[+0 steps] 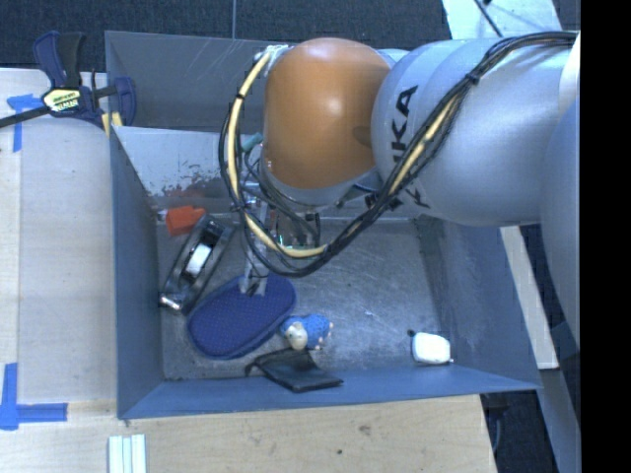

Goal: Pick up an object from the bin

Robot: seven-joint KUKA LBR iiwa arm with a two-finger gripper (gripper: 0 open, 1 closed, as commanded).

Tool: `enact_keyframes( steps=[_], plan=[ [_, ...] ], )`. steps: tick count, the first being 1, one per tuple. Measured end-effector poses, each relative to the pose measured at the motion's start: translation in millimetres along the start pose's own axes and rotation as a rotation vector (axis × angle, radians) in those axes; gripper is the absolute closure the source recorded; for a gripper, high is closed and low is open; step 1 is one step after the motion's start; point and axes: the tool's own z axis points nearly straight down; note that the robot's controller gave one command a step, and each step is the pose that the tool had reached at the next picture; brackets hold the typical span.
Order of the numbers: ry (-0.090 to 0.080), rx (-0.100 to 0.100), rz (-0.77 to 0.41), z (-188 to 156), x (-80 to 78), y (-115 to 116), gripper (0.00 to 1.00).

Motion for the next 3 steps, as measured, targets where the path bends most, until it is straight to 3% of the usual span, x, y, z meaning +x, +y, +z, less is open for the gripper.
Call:
enact_keyframes(
  steps=[1, 2, 3],
  plan=[
    [-0.032, -0.002, -0.409, 119.5, -63.6, 17.1, 0.0],
    [-0.018, 0.003, -0.739, 112.4, -76.0, 19.1, 0.0],
    [-0.012, 0.002, -1.084, 109.0, -74.4, 40.5, 0.0]
  ],
)
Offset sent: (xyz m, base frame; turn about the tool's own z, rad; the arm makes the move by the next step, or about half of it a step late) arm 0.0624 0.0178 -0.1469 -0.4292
